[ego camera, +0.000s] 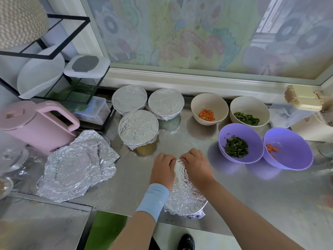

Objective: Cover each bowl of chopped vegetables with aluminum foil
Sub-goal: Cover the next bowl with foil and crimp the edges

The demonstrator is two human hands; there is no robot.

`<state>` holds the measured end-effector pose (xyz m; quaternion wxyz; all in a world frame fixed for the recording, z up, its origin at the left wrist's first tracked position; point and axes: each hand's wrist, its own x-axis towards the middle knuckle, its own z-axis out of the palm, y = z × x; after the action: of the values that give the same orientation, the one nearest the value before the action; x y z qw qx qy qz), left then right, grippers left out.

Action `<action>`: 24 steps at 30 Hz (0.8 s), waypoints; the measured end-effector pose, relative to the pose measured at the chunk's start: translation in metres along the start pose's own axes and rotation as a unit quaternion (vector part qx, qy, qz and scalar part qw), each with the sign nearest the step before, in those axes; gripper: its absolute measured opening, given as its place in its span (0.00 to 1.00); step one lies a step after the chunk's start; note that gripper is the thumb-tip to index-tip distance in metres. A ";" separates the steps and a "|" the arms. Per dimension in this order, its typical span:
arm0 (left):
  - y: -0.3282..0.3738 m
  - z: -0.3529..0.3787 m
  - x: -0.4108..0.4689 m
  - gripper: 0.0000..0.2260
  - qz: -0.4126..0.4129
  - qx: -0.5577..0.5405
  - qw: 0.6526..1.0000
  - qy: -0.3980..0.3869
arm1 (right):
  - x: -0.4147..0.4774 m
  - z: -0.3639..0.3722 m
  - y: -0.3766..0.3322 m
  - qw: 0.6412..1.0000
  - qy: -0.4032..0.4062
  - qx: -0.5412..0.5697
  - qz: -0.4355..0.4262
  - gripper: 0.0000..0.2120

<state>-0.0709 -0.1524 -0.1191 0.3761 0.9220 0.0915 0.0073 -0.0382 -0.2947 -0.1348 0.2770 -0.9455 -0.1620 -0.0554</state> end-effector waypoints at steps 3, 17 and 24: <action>0.000 -0.001 -0.009 0.09 -0.036 -0.004 0.999 0.024 | -0.002 -0.002 0.000 0.999 0.011 -0.023 -0.020 0.04; 0.005 0.002 0.003 0.08 0.001 -0.008 1.000 0.003 | -0.002 0.000 0.005 1.000 0.010 0.018 -0.012 0.13; 0.009 -0.001 -0.002 0.09 0.001 0.031 0.999 0.018 | -0.008 -0.002 0.004 0.999 0.031 -0.013 -0.005 0.03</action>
<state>-0.0717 -0.1585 -0.1125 0.3453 0.9332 0.0976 0.0209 -0.0446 -0.3007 -0.1370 0.2695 -0.9459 -0.1572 -0.0886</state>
